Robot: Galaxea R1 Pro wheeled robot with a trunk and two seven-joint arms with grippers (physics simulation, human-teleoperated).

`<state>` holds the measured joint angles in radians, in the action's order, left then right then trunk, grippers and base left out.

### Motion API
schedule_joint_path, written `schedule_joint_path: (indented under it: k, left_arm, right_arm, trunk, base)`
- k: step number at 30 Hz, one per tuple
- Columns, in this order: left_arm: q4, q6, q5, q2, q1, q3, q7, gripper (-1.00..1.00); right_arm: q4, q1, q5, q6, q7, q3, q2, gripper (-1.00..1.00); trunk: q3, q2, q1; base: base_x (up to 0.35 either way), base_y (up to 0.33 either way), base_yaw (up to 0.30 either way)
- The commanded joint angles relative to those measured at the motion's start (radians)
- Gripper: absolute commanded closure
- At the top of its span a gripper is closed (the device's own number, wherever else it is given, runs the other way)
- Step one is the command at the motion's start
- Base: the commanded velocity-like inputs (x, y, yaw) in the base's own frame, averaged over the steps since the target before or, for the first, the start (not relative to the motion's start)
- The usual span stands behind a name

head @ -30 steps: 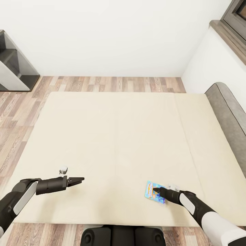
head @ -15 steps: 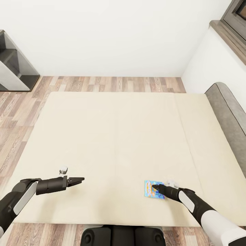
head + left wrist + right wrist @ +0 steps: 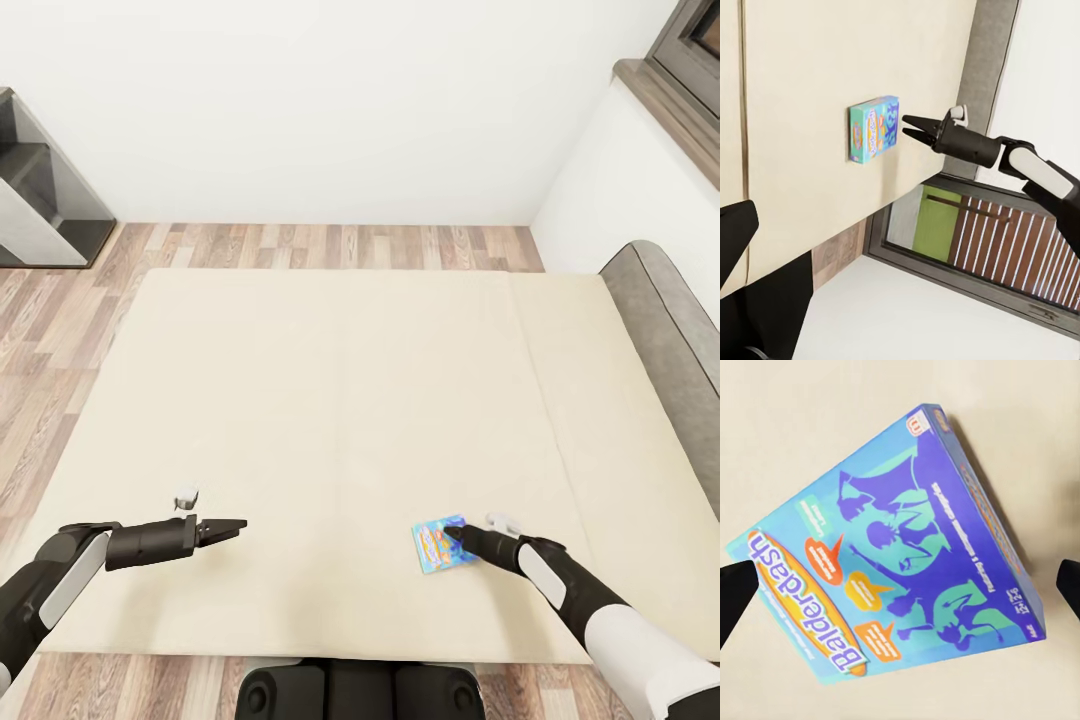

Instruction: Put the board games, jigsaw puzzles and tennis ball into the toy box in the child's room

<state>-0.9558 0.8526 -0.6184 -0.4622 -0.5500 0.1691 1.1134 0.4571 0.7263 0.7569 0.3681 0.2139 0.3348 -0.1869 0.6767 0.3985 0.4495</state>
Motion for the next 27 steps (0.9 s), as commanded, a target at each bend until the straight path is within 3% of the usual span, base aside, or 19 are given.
schedule_joint_path:
  k: [1,12,17,20,27]
  left_arm:
    - [0.000,0.006,-0.006,-0.001,-0.001,0.003,0.000,-1.00]
    - [0.000,0.006,-0.006,-0.001,-0.001,0.003,-0.001,-1.00]
    - [0.000,0.006,-0.006,-0.001,-0.001,0.003,-0.001,-1.00]
    - [0.000,0.006,-0.006,-0.001,-0.001,0.003,-0.001,-1.00]
    - [0.000,0.006,-0.006,-0.001,-0.001,0.004,-0.001,-1.00]
  right_arm:
    - [0.002,0.001,0.003,0.003,0.000,0.004,-0.001,-1.00]
    - [0.012,0.015,0.002,0.005,-0.005,0.004,0.000,-1.00]
    - [0.013,0.038,0.002,0.011,-0.044,0.005,0.003,-1.00]
    - [0.013,0.047,0.001,0.016,-0.085,0.006,0.019,-1.00]
    - [0.012,0.053,-0.063,0.027,-0.128,0.005,0.039,-1.00]
  trunk:
    - [0.001,0.002,0.001]
    - [0.001,0.002,0.001]
    - [0.001,0.002,0.001]
    - [0.001,0.002,0.001]
    - [0.001,0.002,0.001]
  base:
    - [0.000,0.000,0.000]
    - [0.000,0.000,0.000]
    - [0.000,0.000,0.000]
    - [0.000,0.000,0.000]
    - [0.000,0.000,0.000]
